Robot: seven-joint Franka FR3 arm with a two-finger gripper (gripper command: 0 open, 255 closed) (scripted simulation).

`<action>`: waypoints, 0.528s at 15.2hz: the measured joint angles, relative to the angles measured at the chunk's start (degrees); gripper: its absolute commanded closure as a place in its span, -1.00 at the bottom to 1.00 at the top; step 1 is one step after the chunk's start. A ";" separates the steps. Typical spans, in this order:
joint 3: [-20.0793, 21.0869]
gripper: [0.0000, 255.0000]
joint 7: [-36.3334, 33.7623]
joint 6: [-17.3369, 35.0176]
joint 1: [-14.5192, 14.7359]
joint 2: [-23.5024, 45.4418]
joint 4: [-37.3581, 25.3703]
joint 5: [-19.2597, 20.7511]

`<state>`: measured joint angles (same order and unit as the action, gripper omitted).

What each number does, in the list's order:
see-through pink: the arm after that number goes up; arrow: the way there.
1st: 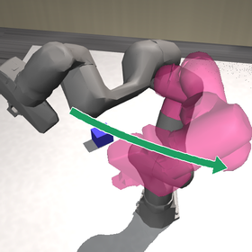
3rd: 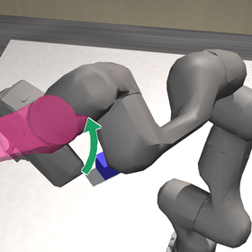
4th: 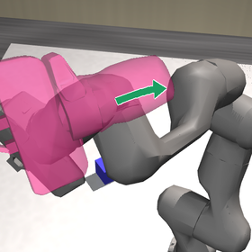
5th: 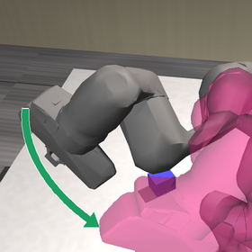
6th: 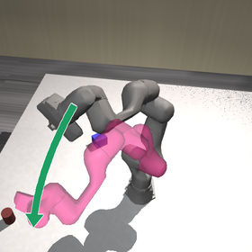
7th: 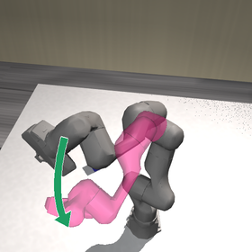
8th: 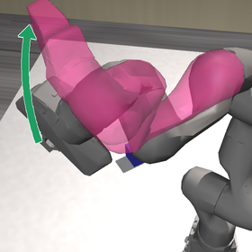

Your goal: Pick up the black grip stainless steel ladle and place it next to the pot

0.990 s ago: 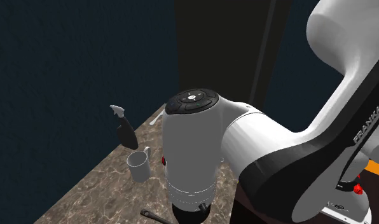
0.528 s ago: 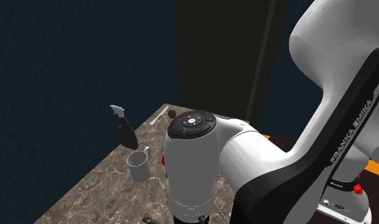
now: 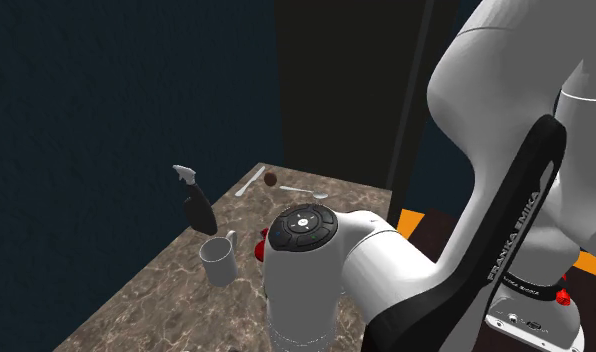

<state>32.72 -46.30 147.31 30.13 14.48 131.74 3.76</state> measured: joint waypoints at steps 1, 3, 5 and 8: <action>-0.40 1.00 -0.38 0.72 0.27 0.84 -0.02 0.71; -1.17 1.00 -1.23 2.05 0.90 2.40 -0.06 2.06; -1.93 1.00 -2.04 3.43 1.54 3.75 0.09 3.25; -3.39 1.00 -3.27 5.51 2.67 6.15 -0.04 5.25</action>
<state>29.33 -49.57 152.82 32.80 20.64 131.70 9.02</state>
